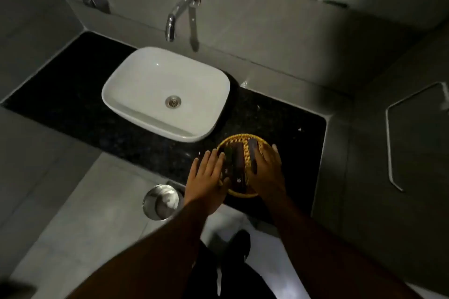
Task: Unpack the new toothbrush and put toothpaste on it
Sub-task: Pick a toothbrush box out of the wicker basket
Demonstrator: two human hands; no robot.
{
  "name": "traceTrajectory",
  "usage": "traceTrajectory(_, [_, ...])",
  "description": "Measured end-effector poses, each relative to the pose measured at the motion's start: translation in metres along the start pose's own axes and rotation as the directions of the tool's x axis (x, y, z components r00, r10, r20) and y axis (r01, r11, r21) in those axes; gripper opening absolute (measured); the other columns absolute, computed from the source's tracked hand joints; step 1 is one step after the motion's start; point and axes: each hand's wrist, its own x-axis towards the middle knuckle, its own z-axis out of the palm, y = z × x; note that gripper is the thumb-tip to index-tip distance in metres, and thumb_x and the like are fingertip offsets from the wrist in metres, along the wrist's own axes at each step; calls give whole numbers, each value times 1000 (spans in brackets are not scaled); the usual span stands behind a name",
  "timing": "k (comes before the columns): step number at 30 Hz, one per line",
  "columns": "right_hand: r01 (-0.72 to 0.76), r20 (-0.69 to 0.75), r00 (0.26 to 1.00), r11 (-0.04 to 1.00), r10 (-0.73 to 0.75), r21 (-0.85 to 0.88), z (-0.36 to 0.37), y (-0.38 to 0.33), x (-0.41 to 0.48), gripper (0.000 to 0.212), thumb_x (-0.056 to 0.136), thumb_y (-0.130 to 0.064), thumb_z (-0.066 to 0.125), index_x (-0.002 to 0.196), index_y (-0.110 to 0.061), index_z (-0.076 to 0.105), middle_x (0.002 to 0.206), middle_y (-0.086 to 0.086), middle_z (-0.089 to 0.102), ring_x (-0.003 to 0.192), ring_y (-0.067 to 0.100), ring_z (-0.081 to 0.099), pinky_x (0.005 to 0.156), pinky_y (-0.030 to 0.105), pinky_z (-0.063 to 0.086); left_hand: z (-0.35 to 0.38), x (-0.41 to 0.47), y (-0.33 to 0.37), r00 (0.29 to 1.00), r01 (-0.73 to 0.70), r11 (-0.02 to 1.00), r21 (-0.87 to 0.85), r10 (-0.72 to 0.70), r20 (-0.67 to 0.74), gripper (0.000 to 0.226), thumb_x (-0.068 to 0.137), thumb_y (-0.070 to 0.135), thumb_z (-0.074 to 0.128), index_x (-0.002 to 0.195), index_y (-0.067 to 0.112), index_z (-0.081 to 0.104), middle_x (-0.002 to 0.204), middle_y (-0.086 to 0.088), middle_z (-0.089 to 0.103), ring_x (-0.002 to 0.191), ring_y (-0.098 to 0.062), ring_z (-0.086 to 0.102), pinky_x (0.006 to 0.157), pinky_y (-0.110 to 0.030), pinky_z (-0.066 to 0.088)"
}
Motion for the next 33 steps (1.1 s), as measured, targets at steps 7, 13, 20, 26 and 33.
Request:
traceTrajectory(7, [-229, 136, 968, 963, 210, 141, 36, -3, 11, 73, 100, -35, 53, 165, -17, 24, 169, 12, 30, 159, 32, 23, 133, 46, 12, 24, -8, 8, 995, 48, 999, 10, -48, 86, 75, 108, 53, 31, 174, 26, 7, 182, -2, 2, 170, -23, -1, 137, -52, 6])
traceTrajectory(13, [-423, 187, 903, 876, 387, 231, 48, -6, 21, 57, 103, -25, 57, 154, -7, 40, 156, 20, 46, 148, 38, 41, 126, 49, 30, 24, -13, 11, 991, 70, 997, -30, -66, 118, 76, 108, 46, 36, 174, 24, 4, 183, -1, -3, 170, -22, -5, 137, -51, 2])
traceTrajectory(20, [-328, 152, 944, 811, 292, 484, 23, -12, 8, 37, 99, -15, 59, 136, -15, 61, 134, 9, 64, 133, 27, 57, 123, 39, 35, -5, 17, 21, 984, 163, 977, -139, -152, 89, 71, 111, 49, 29, 174, 23, 10, 183, 1, 5, 170, -17, 1, 138, -46, 3])
traceTrajectory(26, [-119, 102, 991, 882, 81, 456, -8, -9, -7, 26, 103, -37, 54, 118, -22, 68, 115, -1, 69, 122, 11, 58, 107, -4, 7, -47, 65, 43, 911, 392, 730, -560, -391, 128, 70, 109, 55, 39, 171, 26, 24, 157, -15, 59, 142, -37, 59, 116, -49, 49])
traceTrajectory(33, [38, -19, 999, 888, -33, 458, -46, 8, -12, 29, 92, -12, 62, 120, -16, 71, 123, 4, 69, 128, 25, 57, 127, 48, 25, -64, 79, 38, 899, 382, 533, -755, -402, 172, 37, 112, 35, 51, 124, 8, 74, 115, -15, 78, 115, -35, 73, 91, -31, 51])
